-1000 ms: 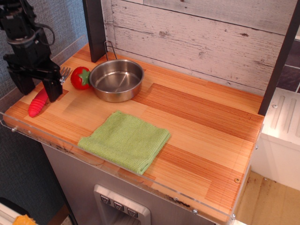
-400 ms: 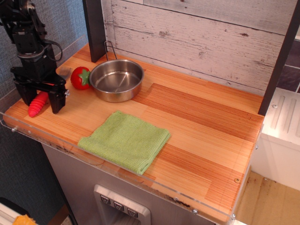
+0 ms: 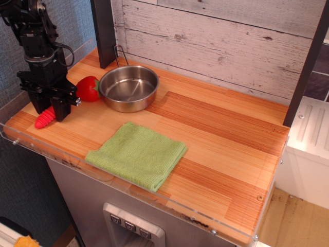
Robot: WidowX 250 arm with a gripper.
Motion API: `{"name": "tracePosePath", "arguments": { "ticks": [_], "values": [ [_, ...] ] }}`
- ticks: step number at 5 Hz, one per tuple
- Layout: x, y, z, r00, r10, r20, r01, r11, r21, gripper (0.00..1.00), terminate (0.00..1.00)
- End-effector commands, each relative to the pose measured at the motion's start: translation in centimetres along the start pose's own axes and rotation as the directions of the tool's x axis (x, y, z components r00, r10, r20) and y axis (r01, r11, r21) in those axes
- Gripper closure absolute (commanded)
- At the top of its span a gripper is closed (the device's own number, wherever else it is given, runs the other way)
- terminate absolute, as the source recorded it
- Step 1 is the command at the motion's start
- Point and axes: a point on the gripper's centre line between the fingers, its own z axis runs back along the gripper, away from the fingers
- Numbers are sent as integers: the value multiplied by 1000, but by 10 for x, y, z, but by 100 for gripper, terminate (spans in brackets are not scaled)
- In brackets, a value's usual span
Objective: Move red fork to right of towel
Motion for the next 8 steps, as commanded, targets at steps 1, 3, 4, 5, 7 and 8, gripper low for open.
{"name": "tracePosePath", "arguments": {
  "ticks": [1, 3, 4, 5, 7, 8],
  "values": [
    [-8, 6, 35, 997, 78, 16, -79, 994, 78, 100, 0],
    [-27, -14, 105, 955, 290, 58, -295, 942, 159, 100, 0],
    [-27, -56, 117, 973, 214, 82, -221, 972, 83, 100, 0],
    [-13, -106, 115, 992, 99, 74, -97, 995, -27, 100, 0],
    [-6, -210, 103, 994, -22, 105, 28, 998, -50, 100, 0],
    [0, -263, 90, 998, 11, 64, -7, 998, -68, 100, 0]
  ]
}}
